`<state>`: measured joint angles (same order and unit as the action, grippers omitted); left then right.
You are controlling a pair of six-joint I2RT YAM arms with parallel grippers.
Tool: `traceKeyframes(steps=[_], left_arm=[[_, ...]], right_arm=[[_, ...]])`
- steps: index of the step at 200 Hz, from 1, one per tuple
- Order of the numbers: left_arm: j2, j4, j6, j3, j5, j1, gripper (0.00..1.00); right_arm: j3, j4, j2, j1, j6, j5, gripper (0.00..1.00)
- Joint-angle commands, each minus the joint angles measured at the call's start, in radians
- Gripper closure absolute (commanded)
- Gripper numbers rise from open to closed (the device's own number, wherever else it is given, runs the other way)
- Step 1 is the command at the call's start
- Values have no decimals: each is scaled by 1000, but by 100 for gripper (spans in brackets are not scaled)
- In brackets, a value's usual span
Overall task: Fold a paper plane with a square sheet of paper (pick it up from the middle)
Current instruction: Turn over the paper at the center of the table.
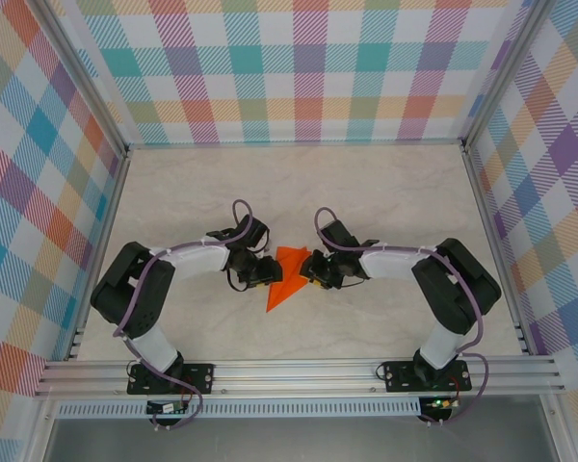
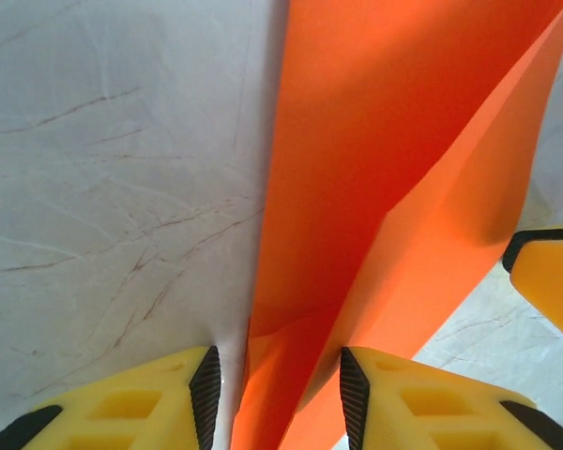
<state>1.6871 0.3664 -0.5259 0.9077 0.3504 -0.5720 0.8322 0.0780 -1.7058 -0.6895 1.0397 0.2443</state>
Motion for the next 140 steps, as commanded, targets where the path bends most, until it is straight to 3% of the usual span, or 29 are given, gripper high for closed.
traceKeyframes(steps=[1, 140], left_arm=[[24, 19, 22, 26, 18, 15, 61], [57, 28, 21, 20, -13, 15, 72]], right_arm=[[1, -51, -15, -7, 19, 22, 67], [40, -152, -50, -6, -6, 75, 62]])
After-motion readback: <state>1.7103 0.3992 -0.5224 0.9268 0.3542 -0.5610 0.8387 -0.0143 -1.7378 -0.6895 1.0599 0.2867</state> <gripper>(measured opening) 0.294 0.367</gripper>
